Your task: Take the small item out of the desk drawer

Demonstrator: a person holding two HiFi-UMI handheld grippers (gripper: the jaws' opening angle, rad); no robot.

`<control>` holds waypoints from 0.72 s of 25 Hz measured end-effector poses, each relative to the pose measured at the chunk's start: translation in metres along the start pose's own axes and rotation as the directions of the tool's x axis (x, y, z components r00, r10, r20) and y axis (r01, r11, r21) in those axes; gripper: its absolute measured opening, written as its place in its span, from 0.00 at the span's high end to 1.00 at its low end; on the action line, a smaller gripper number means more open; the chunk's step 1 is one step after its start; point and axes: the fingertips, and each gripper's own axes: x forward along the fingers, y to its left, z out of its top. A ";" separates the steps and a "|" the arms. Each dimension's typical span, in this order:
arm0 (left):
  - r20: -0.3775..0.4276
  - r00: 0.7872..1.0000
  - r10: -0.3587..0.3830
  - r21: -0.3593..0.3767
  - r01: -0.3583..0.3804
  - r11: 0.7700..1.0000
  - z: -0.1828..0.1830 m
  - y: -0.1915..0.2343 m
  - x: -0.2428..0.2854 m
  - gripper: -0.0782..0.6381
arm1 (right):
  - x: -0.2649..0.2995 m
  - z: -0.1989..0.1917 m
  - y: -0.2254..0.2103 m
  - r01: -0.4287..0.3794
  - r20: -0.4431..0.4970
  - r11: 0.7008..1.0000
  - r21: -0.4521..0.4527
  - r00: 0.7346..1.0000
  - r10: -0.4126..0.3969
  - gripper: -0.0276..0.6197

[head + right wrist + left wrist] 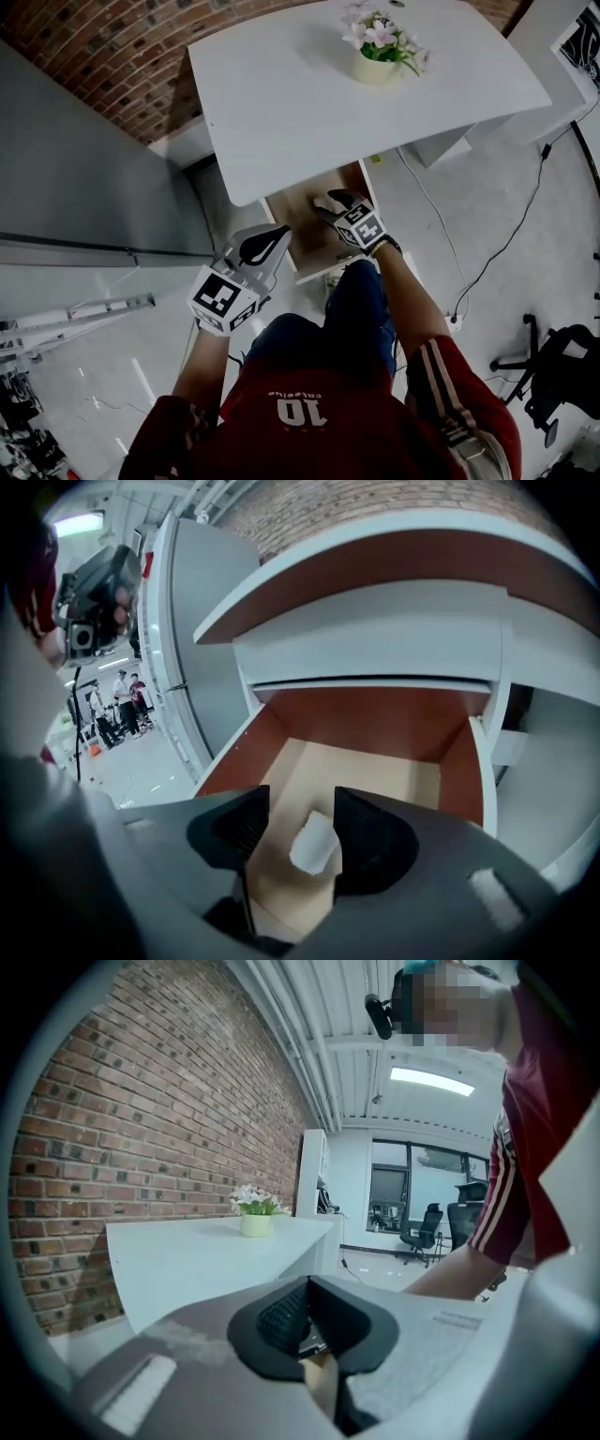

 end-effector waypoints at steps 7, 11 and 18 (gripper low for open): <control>-0.040 0.999 0.007 -0.002 -0.007 1.000 -0.009 0.009 0.018 0.89 | 0.040 -0.024 -0.015 -0.027 -0.054 1.000 -0.013 0.998 0.026 0.61; -0.065 0.998 0.008 0.008 -0.008 1.000 -0.012 0.008 0.018 0.89 | 0.056 -0.046 -0.015 -0.036 -0.114 0.999 -0.029 0.993 0.033 0.61; -0.085 0.996 0.009 0.013 -0.008 1.000 -0.010 0.009 0.009 0.89 | 0.062 -0.052 -0.009 -0.029 -0.129 0.996 -0.082 0.991 0.019 0.75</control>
